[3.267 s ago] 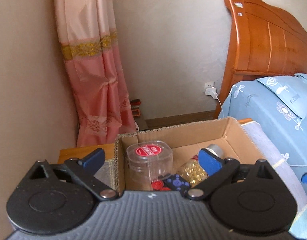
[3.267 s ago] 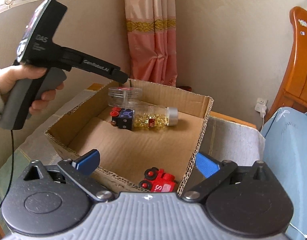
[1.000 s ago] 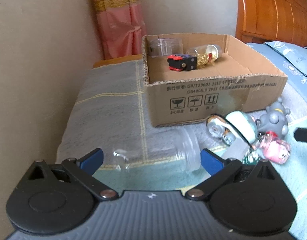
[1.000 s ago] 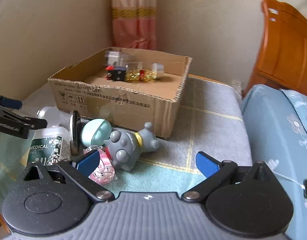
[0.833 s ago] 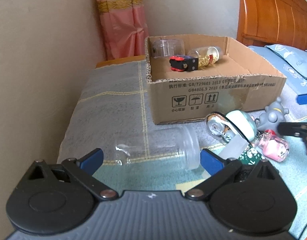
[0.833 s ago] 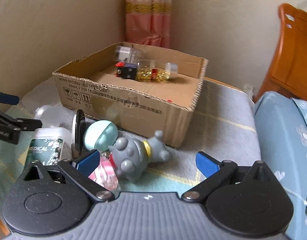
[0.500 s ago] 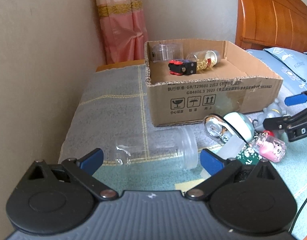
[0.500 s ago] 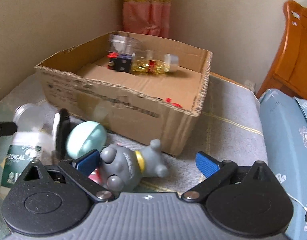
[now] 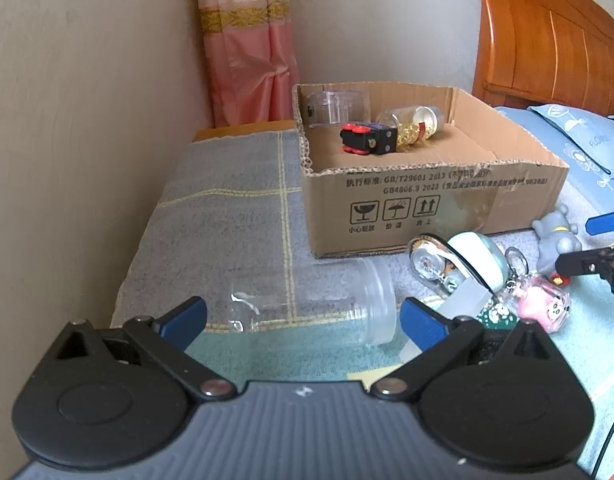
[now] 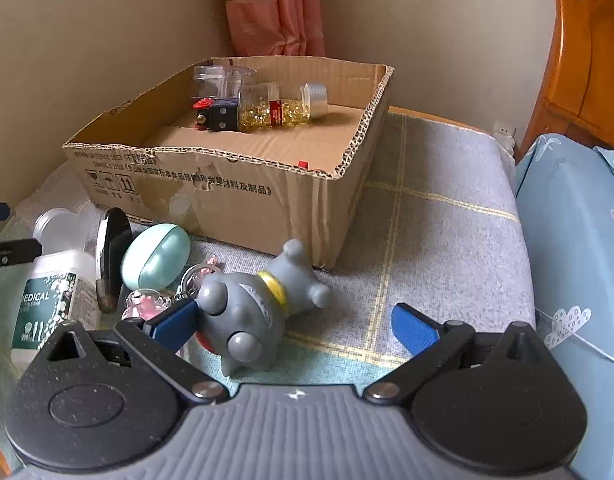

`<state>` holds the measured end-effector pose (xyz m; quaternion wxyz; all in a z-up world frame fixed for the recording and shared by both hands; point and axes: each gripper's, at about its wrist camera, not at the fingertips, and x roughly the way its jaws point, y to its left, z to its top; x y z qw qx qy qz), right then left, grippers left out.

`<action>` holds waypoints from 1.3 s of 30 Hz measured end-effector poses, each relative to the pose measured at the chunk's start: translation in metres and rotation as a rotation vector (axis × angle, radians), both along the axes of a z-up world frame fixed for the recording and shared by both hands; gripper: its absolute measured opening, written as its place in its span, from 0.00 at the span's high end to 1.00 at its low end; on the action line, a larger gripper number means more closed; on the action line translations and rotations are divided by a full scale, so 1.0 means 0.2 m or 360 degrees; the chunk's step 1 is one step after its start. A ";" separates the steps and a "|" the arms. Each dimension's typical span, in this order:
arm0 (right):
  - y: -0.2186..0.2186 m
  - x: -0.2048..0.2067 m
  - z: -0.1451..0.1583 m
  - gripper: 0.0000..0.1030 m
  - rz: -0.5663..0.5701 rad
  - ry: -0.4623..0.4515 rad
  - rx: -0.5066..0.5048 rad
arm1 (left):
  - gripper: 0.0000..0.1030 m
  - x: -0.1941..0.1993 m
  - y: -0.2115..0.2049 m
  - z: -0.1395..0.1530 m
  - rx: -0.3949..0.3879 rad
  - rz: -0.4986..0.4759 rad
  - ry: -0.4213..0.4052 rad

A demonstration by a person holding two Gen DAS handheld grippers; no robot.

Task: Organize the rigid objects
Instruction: 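Move the left gripper to the clear jar while the right gripper approaches the grey toy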

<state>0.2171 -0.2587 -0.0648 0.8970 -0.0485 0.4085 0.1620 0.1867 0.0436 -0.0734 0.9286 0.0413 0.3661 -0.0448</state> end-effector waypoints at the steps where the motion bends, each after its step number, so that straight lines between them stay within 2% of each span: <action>1: 0.00 0.00 0.00 0.00 0.0023 -0.0007 -0.0007 | 0.01 0.00 0.00 0.00 -0.0005 -0.0001 -0.0003; 6: 0.02 -0.02 -0.02 0.00 0.0279 -0.0036 -0.0097 | 0.01 0.00 0.01 -0.01 -0.0017 -0.0006 0.0002; 10: 0.07 -0.04 -0.08 0.00 0.0468 -0.0059 -0.0280 | 0.01 0.01 0.02 -0.01 -0.0064 0.0000 0.0004; 14: 0.07 -0.01 -0.09 0.00 0.0592 -0.0061 -0.0246 | 0.01 0.02 0.02 -0.03 -0.0091 0.0026 0.0025; 18: 0.02 0.03 -0.11 0.00 0.0648 -0.0032 -0.0114 | 0.01 0.04 0.03 -0.04 -0.0142 0.0061 0.0035; 21: 0.01 0.03 -0.12 0.00 0.0677 -0.0079 -0.0077 | 0.01 0.06 0.03 -0.06 -0.0142 0.0085 0.0048; 27: 0.06 0.01 -0.11 0.00 0.0752 -0.0171 -0.0157 | 0.01 0.08 0.02 -0.07 -0.0138 0.0088 0.0062; 30: 0.07 0.02 -0.10 0.01 0.0778 -0.0158 -0.0172 | 0.01 0.08 0.01 -0.07 -0.0138 0.0091 0.0064; 33: 0.07 0.02 -0.09 0.12 0.0795 -0.0157 -0.0158 | 0.01 0.09 0.01 -0.08 -0.0141 0.0089 0.0068; 39: 0.08 0.02 -0.08 0.24 0.0757 -0.0197 -0.0183 | 0.01 0.09 0.02 -0.09 -0.0152 0.0089 0.0084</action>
